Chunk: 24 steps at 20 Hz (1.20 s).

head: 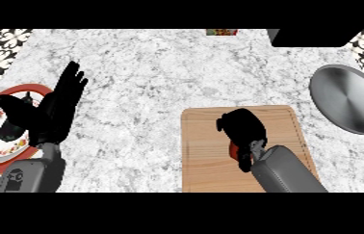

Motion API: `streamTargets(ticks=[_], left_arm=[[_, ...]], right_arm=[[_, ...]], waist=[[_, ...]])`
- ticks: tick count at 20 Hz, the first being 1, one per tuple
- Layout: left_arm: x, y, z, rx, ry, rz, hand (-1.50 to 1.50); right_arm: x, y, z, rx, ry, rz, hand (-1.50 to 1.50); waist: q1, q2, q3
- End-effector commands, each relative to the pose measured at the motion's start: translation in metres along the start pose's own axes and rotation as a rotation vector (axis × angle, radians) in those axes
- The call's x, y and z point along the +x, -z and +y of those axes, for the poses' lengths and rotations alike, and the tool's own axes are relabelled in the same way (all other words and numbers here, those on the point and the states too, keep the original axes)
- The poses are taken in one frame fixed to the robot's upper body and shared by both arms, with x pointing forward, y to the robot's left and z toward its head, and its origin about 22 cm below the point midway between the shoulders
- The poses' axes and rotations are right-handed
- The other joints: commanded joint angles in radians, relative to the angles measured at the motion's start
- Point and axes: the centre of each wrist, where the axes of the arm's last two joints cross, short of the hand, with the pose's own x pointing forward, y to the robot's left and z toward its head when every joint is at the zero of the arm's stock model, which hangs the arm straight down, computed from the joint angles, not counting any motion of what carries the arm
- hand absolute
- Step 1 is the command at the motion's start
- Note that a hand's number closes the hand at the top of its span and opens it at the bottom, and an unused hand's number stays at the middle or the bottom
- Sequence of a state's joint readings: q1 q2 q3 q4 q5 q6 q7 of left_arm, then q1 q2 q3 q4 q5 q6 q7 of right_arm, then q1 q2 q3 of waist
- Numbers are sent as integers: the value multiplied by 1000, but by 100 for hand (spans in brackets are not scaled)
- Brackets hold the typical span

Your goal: Pick the bell pepper from the cutting board and place it in the pan

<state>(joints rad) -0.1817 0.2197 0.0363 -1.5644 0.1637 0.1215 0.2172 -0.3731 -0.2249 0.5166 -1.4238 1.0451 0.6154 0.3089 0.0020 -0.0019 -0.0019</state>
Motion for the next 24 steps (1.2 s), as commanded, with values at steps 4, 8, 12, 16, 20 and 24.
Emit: streamTargets(ticks=[4,8,12,16,20,24], left_arm=[[2,16,19,-20,-3,17,0],[10,-22,-3,13,1,13,0],[-10,-11,-6,18,12,2,0],[-13,-15,17,19,7,17,0],[-5,-17,16,4,-7,-4,0],[-15,-9,16,35,17,29,0]], right_arm=[[-4,23,4,-16,-22,-62,150],[-5,20,8,-53,27,-88,150],[-17,2,22,-104,90,-56,150],[-44,-25,32,-133,281,86,150],[-69,-68,25,-323,276,126,150],[-60,-110,-18,-580,149,179,150]], waist=[[0,3,2],[6,1,2],[-2,1,2],[-16,-2,2],[-15,-3,2],[-35,-6,0]])
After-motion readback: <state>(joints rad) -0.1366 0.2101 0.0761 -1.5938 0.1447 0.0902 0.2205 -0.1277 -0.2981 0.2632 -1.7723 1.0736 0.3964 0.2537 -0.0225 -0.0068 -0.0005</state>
